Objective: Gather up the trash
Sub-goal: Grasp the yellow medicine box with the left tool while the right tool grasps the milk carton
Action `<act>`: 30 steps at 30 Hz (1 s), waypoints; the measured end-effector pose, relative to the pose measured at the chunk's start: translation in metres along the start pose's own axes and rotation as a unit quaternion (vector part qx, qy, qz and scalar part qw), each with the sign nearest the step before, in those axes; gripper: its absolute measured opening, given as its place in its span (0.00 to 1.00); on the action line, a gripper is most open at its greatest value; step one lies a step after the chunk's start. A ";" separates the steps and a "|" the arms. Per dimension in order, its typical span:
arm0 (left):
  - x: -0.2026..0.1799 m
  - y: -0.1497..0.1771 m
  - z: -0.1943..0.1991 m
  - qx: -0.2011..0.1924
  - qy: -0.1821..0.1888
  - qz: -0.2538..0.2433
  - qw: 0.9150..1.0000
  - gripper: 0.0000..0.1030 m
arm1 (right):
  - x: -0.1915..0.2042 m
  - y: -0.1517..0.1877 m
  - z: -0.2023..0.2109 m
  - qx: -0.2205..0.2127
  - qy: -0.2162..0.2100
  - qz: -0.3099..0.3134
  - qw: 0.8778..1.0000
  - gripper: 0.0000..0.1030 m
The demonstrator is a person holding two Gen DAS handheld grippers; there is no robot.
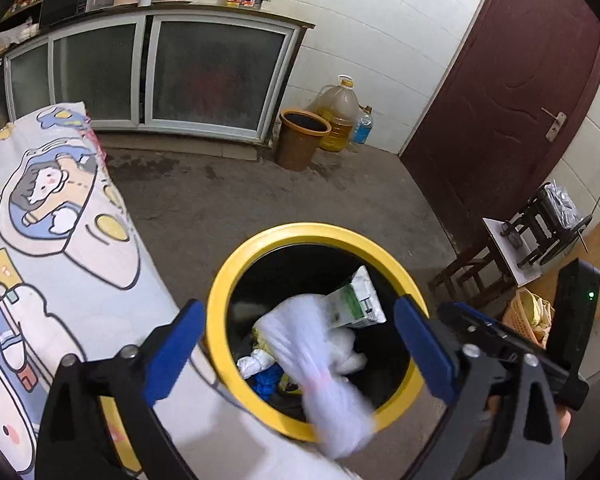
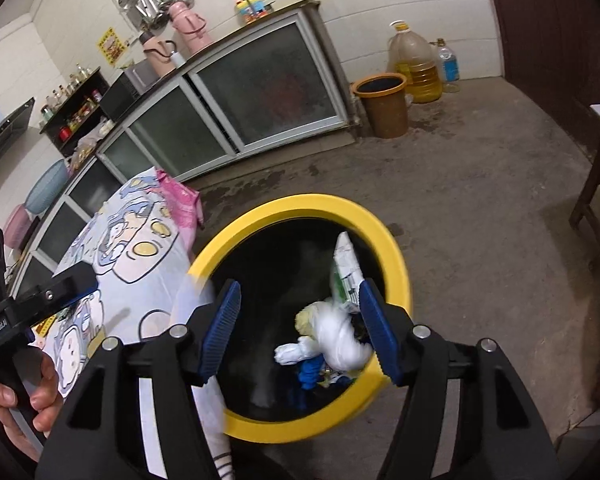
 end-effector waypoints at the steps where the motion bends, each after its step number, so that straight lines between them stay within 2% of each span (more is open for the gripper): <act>1: 0.003 0.001 0.000 0.001 0.000 0.002 1.000 0.91 | -0.003 0.001 0.002 0.001 0.001 -0.003 1.000 0.57; 6: 0.027 0.007 0.014 -0.007 -0.022 -0.003 1.000 0.91 | -0.005 0.011 0.012 0.000 -0.007 -0.008 1.000 0.57; 11: 0.058 0.008 0.044 -0.029 -0.042 -0.006 0.999 0.91 | 0.019 0.022 0.018 0.003 -0.033 0.009 0.999 0.60; 18: 0.131 0.010 0.115 -0.077 -0.091 0.000 0.993 0.92 | 0.091 0.023 0.008 0.015 -0.073 0.071 0.995 0.62; 22: 0.180 0.020 0.150 -0.092 -0.124 0.014 0.988 0.92 | 0.140 0.025 -0.003 0.024 -0.094 0.107 0.989 0.62; 30: 0.268 0.052 0.211 -0.113 -0.192 0.056 0.973 0.92 | 0.227 0.036 -0.026 0.046 -0.128 0.166 0.977 0.62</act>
Point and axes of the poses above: each gripper's, at about its wrist camera, not at the fingertips, and z roughly against the way its jaws point, x to its left, y to its underside, the point moved 5 cm from there along -z, roughly the way its jaws point, and after that the axes turned 4 degrees about -y, right-handed, at the moved point
